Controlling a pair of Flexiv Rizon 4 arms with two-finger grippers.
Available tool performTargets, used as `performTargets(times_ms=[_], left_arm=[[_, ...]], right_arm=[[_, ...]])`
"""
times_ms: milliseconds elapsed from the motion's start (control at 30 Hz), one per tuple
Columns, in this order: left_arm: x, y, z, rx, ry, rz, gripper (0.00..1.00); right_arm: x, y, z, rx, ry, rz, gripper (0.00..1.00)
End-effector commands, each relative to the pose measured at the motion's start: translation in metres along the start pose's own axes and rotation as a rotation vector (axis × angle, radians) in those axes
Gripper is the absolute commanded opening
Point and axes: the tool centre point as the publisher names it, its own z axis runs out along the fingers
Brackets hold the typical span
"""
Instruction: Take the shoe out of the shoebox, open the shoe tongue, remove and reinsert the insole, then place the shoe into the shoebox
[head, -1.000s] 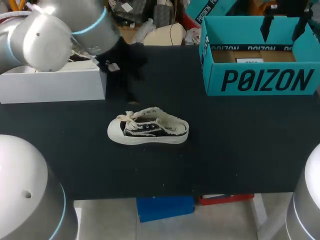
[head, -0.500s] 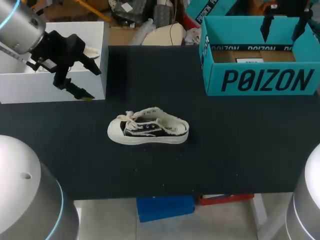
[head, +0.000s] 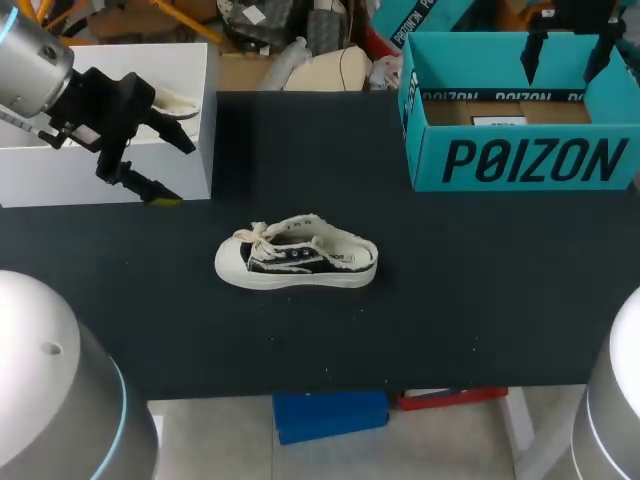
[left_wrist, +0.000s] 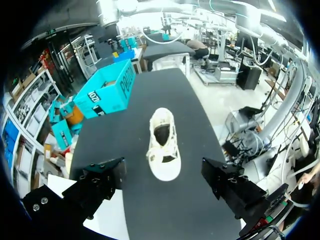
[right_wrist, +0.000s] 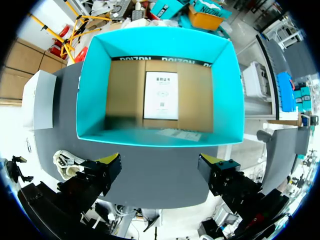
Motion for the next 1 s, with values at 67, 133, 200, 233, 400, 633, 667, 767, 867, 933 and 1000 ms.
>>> performTargets(times_ms=[67, 133, 200, 233, 400, 633, 667, 767, 867, 933, 1000], left_arm=[[0.0, 0.001, 0.001, -0.001, -0.002, 0.001, 1.0], [0.0, 0.001, 0.001, -0.001, -0.002, 0.001, 1.0], [0.0, 0.001, 0.001, -0.001, -0.002, 0.001, 1.0], [0.0, 0.001, 0.001, -0.001, -0.002, 0.001, 1.0], [0.0, 0.001, 0.001, -0.001, -0.002, 0.001, 1.0], [0.0, 0.001, 0.001, -0.001, -0.002, 0.001, 1.0], [0.0, 0.001, 0.001, -0.001, -0.002, 0.001, 1.0], [0.0, 0.001, 0.001, -0.001, -0.002, 0.001, 1.0], [0.0, 0.001, 0.001, -0.001, -0.002, 0.001, 1.0], [0.0, 0.001, 0.001, -0.001, -0.002, 0.001, 1.0], [0.0, 0.001, 0.001, -0.001, -0.002, 0.001, 1.0]], right_arm=[[0.0, 0.0, 0.0, 0.0, 0.0, 0.0, 1.0], [0.0, 0.0, 0.0, 0.0, 0.0, 0.0, 1.0], [0.023, -0.015, -0.007, -0.015, 0.064, -0.124, 1.0], [0.041, -0.022, -0.01, -0.027, 0.071, -0.208, 1.0], [0.155, -0.079, -0.02, -0.069, 0.154, -0.685, 1.0], [0.251, -0.176, -0.001, -0.088, 0.206, -1.03, 1.0], [0.251, -0.176, -0.001, -0.088, 0.206, -1.03, 1.0], [0.251, -0.176, -0.001, -0.088, 0.206, -1.03, 1.0], [0.251, -0.176, -0.001, -0.088, 0.206, -1.03, 1.0], [0.251, -0.176, -0.001, -0.088, 0.206, -1.03, 1.0], [0.251, -0.176, -0.001, -0.088, 0.206, -1.03, 1.0]])
